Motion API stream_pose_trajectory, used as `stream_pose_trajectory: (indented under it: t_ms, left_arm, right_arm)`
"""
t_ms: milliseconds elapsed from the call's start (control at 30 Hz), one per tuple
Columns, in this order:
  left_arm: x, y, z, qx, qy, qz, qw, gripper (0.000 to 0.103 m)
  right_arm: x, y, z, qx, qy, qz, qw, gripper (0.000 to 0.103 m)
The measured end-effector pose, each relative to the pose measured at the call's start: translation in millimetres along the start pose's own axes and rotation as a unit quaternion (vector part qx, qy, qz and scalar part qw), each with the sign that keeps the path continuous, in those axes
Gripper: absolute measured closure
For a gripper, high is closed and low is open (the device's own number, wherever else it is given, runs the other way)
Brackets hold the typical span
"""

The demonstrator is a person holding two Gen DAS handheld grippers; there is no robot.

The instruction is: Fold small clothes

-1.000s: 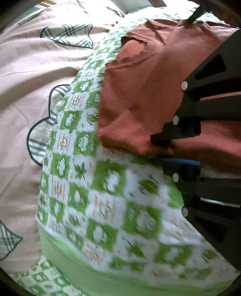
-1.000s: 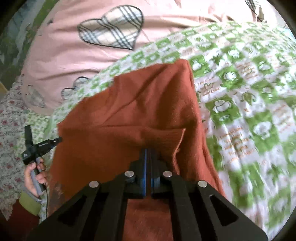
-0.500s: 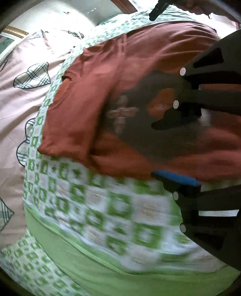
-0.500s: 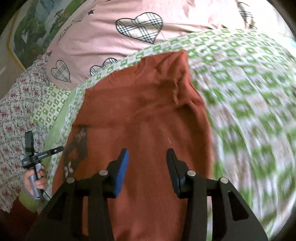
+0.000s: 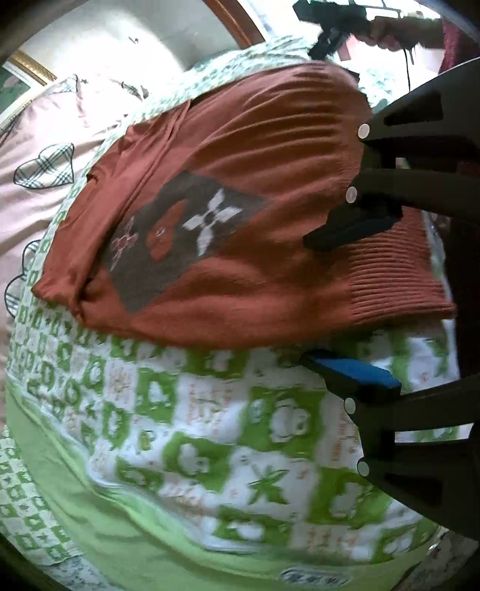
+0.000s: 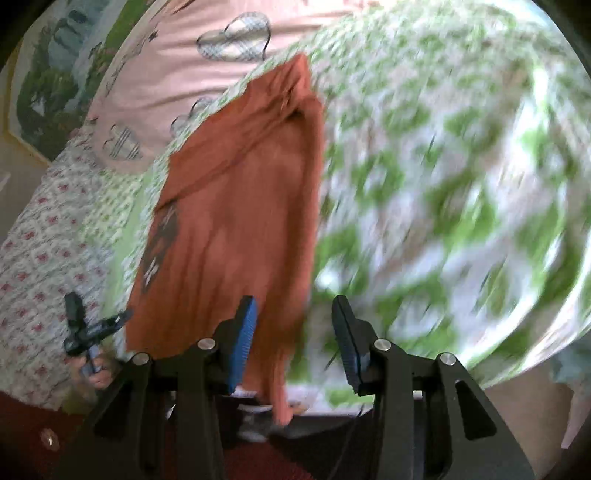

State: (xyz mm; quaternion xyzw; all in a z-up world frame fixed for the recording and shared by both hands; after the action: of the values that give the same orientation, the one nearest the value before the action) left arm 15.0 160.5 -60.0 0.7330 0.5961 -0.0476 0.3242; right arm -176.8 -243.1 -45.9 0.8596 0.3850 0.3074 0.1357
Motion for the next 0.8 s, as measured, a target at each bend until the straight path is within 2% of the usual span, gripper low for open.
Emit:
stream_pose_trajectory:
  t_ms: [67,167,200,233,333,367,500,633,800]
  left_arm:
    - [3,-4,-1,0.002,-0.020,-0.012,0.9997,0.047]
    - [1,-6,-2,0.007,-0.042,-0.019,0.9989,0.050]
    - [-1,-8,-1,0.011,-0.048,-0.014,0.9987,0.061]
    - [-2,-7,1,0.014,-0.048,-0.010,0.9987,0.066]
    - [1,-7,3,0.009,-0.054,-0.007,0.9985,0.090]
    - [3,-7,2,0.010,-0.067,-0.011,0.9977,0.094]
    - [-1,-8,-9,-0.015,-0.080,0.006,0.9966,0.096]
    - [-10,2,-25,-0.047,-0.111,0.008,0.9927,0.096]
    - [-20,38,-47,-0.106,-0.139,0.007,0.9845,0.096]
  right_arm:
    - [6,-6,3,-0.008,0.016,-0.006,1.000,0.059]
    - [20,-10,14,0.010,0.046,-0.020,0.999,0.059]
    - [24,-11,16,0.014,0.046,-0.031,0.998,0.059]
    - [29,-13,19,0.018,0.043,-0.044,0.998,0.062]
    - [25,-13,26,0.028,0.037,-0.040,0.998,0.096]
    - [22,-12,27,0.035,0.040,-0.034,0.998,0.096]
    - [29,-9,16,0.017,0.060,-0.047,0.997,0.096]
    - [29,7,-2,-0.025,0.114,-0.025,0.993,0.096]
    - [34,42,-16,-0.078,0.147,-0.010,0.986,0.096]
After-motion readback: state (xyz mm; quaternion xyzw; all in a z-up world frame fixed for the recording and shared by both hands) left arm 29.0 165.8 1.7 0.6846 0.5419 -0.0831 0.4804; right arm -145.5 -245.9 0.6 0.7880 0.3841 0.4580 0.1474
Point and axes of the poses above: each gripper's, at about its wrist camera, not at the fingertips, and z roughly the way its jaws point, x to its left, y to its top, the point moved 2 cm from there along z, roughly the way its jaws point, and after that the axes turned 8 degrees about -y, right-handed, at the moved point
